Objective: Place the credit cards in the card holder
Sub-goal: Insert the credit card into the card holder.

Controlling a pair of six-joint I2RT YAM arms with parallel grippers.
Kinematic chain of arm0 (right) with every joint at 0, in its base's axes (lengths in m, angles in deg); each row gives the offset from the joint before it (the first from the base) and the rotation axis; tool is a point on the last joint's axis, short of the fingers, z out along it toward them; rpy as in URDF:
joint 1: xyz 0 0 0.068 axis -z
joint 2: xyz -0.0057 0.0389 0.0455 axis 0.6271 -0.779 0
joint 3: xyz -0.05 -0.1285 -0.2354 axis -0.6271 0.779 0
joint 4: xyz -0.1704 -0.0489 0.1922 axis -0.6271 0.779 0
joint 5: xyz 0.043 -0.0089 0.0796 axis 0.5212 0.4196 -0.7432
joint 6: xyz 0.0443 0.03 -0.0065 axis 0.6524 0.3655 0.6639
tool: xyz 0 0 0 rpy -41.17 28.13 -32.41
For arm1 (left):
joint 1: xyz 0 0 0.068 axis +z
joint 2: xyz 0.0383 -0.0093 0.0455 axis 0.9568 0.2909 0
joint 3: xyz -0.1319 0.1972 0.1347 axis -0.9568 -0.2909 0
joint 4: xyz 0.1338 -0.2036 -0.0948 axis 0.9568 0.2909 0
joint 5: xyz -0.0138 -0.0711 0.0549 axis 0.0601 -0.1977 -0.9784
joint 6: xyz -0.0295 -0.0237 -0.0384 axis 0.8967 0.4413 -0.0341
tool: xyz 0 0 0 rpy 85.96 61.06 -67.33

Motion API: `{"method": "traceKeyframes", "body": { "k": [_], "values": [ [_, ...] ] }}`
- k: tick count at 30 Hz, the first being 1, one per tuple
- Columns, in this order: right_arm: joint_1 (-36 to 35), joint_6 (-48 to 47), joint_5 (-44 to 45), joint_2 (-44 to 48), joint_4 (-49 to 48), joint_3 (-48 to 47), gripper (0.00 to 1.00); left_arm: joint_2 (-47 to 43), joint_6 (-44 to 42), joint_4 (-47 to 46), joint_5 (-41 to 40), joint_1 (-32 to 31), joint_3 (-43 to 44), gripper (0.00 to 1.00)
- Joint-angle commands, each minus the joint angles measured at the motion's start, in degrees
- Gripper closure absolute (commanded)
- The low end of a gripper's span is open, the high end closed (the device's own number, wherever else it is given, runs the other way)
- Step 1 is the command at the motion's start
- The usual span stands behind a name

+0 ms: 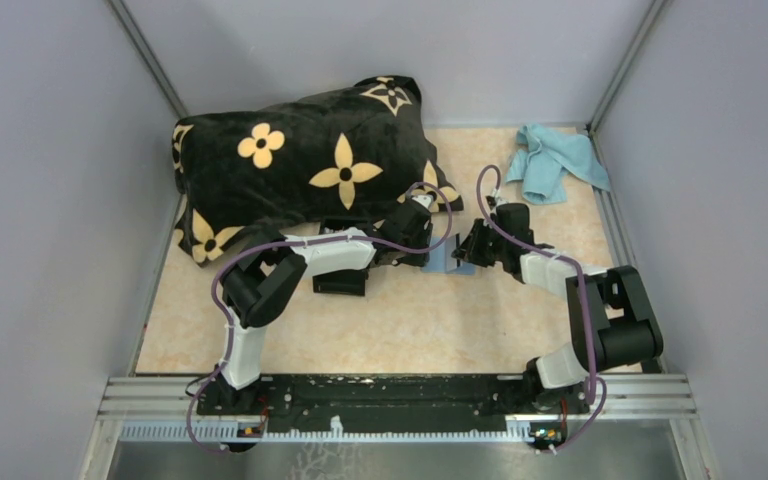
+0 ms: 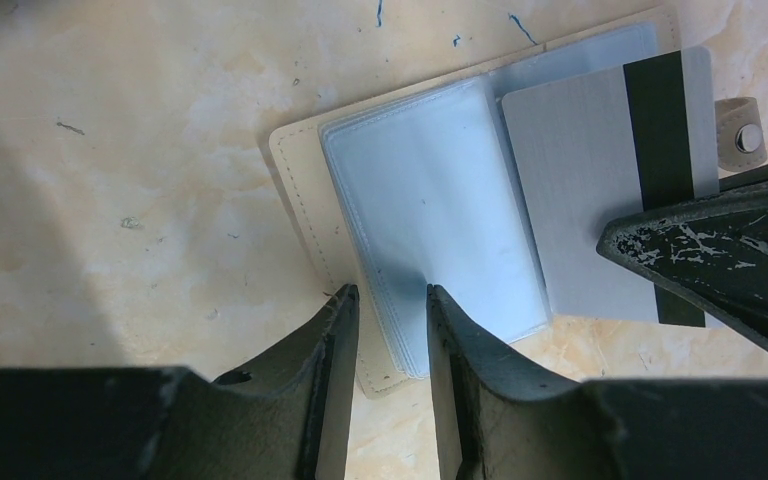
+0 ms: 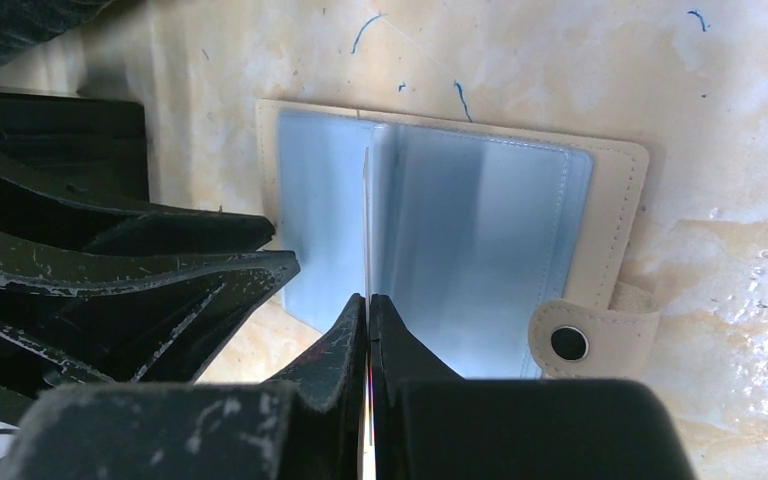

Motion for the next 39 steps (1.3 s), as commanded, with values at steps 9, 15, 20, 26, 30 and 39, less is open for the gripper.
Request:
{"method": "traceKeyframes", "body": {
  "k": [9,15,20,26,30,39],
  "values": [
    [0.7,0.7,-2.0,-2.4,-5.0,0.2,1.00,2.4,-1.3,3.0,-0.9,0.1,0.8,0.61],
    [0.7,1.4,-2.8,-2.7,-6.2,0.5,1.00,2.5,-1.3,3.0,-0.8,0.1,0.6,0.61],
    [0.8,2.1,-3.4,-3.1,-7.0,0.7,1.00,2.7,-1.3,3.1,-0.8,0.1,0.5,0.62],
    [0.7,3.0,-4.2,-3.7,-8.2,1.4,1.00,2.8,-1.3,3.3,-0.9,0.1,0.0,0.62],
    [0.7,4.0,-4.5,-4.0,-8.5,1.4,1.00,2.9,-1.3,3.3,-0.9,0.1,-0.3,0.62],
    [0.7,6.3,-4.9,-4.0,-10.2,3.1,1.00,3.2,-0.8,3.0,-0.6,0.1,-1.1,0.62]
  ]
}}
